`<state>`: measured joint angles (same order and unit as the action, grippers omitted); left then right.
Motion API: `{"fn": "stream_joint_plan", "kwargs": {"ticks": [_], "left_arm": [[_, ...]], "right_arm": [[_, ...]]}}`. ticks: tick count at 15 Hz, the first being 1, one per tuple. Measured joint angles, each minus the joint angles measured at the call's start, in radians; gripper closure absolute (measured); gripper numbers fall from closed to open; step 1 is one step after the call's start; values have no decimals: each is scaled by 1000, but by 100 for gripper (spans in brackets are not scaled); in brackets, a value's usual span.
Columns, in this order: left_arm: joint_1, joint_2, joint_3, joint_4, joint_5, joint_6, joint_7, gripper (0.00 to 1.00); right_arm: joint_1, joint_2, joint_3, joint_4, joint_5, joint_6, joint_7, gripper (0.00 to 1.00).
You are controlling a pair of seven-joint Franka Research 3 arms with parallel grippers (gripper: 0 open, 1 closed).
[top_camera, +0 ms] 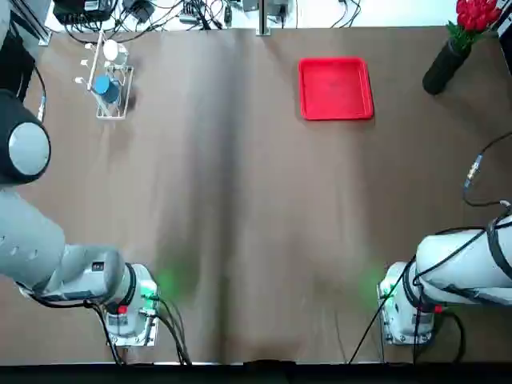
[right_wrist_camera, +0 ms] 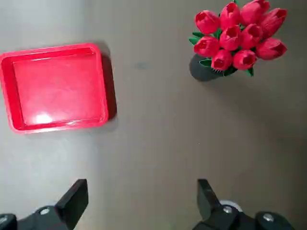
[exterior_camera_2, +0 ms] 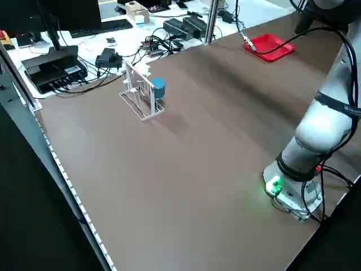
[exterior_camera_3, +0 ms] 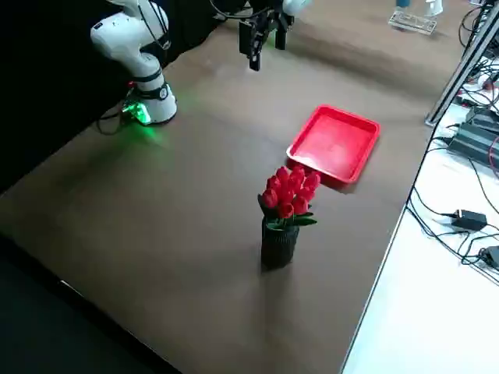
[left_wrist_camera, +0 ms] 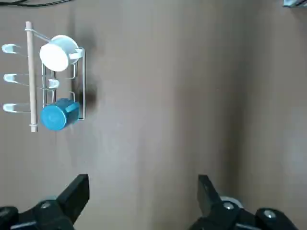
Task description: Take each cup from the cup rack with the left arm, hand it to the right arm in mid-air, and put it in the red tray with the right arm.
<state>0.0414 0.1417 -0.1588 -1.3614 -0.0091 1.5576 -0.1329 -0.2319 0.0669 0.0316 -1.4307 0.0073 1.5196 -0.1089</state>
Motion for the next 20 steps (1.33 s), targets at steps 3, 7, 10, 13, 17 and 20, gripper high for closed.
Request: {"fn": "stream_joint_plan", "kwargs": {"ticks": [3,7,10,13,17,20], "left_arm": [[2,0,5,-1,0,-6,35,0],[2,5,5,-5,0,-8,36,0],[3,26,5,-10,1,-1,37,0],[5,77,6,-17,31,33,38,0],[19,163,7,-45,91,126,137,0],[59,203,8,-109,102,242,276,0]], "right_arm": [[-2,0,0,0,0,0,0,0],[-2,0,0,0,1,0,0,0],[-2,0,0,0,2,2,0,0],[-2,0,2,-1,4,3,0,0],[-2,0,7,-1,6,6,0,0],[-3,0,7,-1,6,6,0,0]]}}
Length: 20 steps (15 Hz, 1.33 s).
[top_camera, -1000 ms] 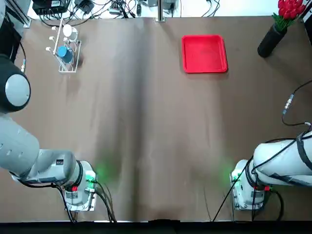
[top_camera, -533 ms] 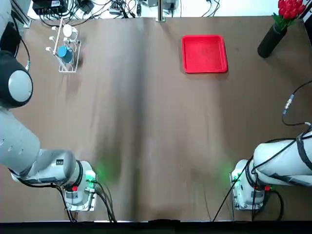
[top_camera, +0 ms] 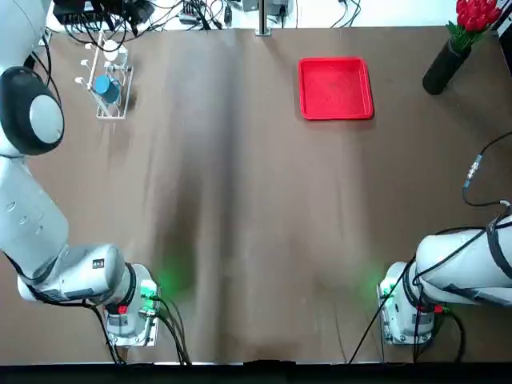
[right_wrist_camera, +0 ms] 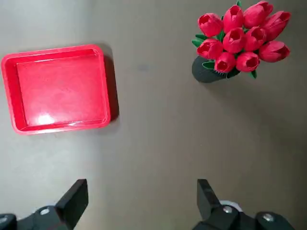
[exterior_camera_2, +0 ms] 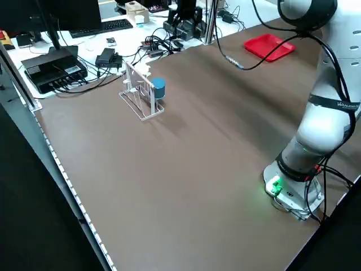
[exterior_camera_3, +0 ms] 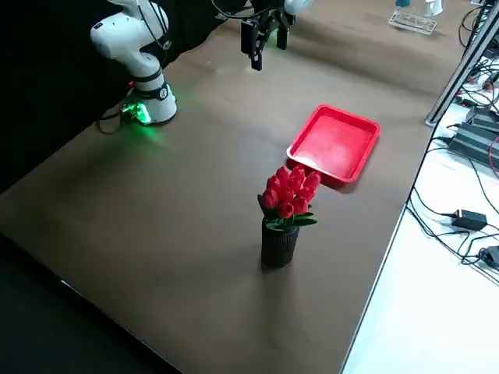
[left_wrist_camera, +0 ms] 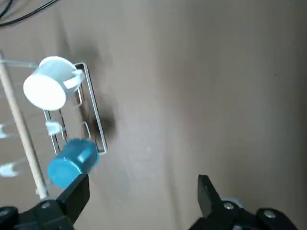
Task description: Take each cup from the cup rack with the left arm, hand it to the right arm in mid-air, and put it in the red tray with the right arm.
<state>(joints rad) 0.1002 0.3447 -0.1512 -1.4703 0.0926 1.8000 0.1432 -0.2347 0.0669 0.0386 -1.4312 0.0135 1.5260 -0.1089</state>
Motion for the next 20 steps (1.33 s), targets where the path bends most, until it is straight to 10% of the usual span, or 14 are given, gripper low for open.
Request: {"fn": "stream_joint_plan", "kwargs": {"ticks": [6,20], "left_arm": [[115,28,1,-160,34,185,385,0],[149,134,2,-170,203,212,721,0]], "right_arm": [[0,2,2,-5,1,-1,-23,0],[0,4,6,-16,2,-11,-30,0]]}}
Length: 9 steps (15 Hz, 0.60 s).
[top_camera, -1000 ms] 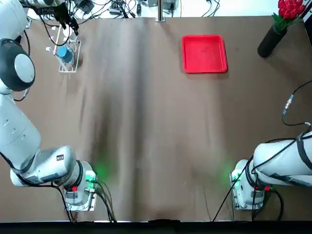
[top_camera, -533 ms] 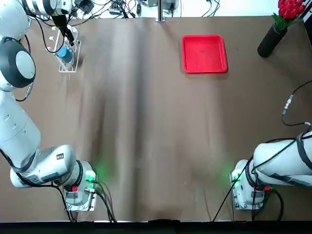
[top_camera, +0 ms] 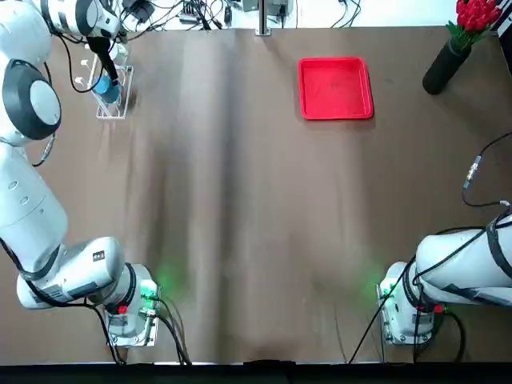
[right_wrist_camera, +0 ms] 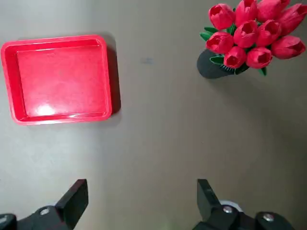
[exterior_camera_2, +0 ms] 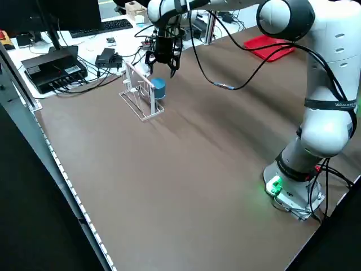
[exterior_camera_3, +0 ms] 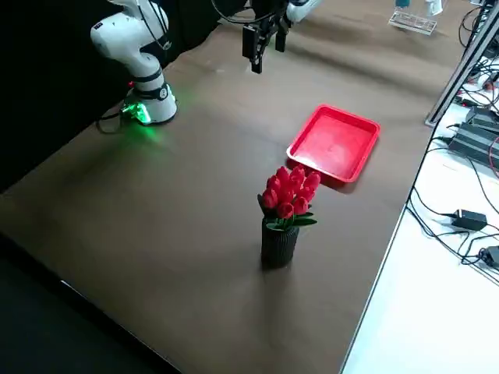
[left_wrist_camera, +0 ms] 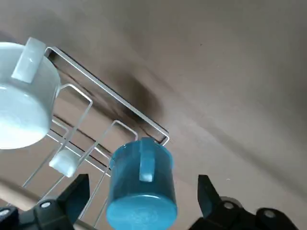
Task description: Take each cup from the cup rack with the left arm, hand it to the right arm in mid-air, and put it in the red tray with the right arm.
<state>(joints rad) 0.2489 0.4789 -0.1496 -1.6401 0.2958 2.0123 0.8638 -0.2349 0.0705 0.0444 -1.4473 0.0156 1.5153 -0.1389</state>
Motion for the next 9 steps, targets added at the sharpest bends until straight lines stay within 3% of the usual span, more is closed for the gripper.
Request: {"fn": "stream_joint_plan", "kwargs": {"ticks": [9], "left_arm": [[15,17,0,-10,25,1,7,0]], "right_arm": [[0,0,1,-1,0,-12,-3,0]]}}
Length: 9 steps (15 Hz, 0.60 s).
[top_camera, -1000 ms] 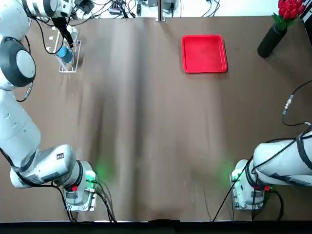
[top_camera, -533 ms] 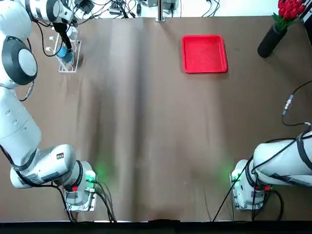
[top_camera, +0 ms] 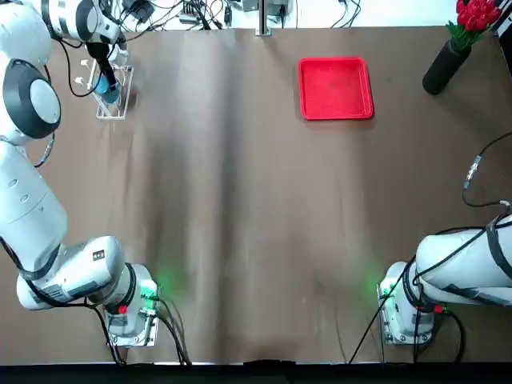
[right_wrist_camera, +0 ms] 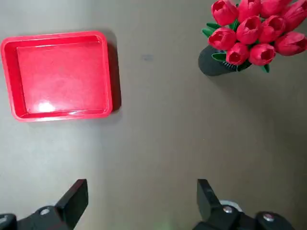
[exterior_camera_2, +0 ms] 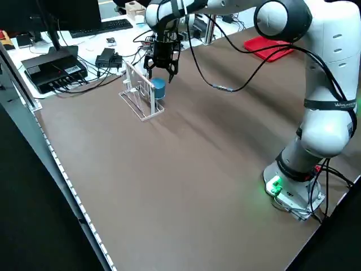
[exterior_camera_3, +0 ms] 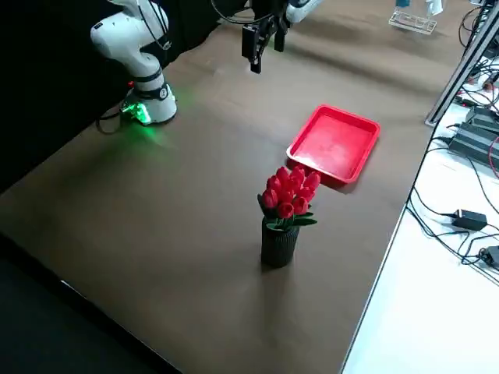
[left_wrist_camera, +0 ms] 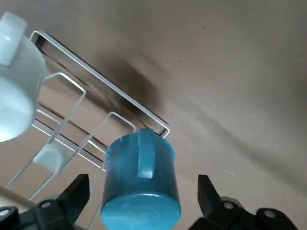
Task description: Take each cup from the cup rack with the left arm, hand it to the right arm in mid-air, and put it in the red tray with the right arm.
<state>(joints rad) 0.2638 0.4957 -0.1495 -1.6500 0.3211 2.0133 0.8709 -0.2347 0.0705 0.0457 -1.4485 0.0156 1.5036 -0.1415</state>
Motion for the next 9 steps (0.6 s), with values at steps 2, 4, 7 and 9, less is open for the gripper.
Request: {"fn": "stream_joint_plan", "kwargs": {"ticks": [2,4,7,9], "left_arm": [[1,7,0,-3,0,0,0,0],[1,11,0,-4,0,0,0,0],[1,14,0,-6,26,0,1,0],[1,16,0,-8,52,0,1,0]], "right_arm": [[0,0,0,0,0,-1,0,0],[0,0,1,-3,0,-2,-1,0],[0,0,1,-7,0,-2,-1,0],[1,0,1,-9,0,-2,-2,0]]}}
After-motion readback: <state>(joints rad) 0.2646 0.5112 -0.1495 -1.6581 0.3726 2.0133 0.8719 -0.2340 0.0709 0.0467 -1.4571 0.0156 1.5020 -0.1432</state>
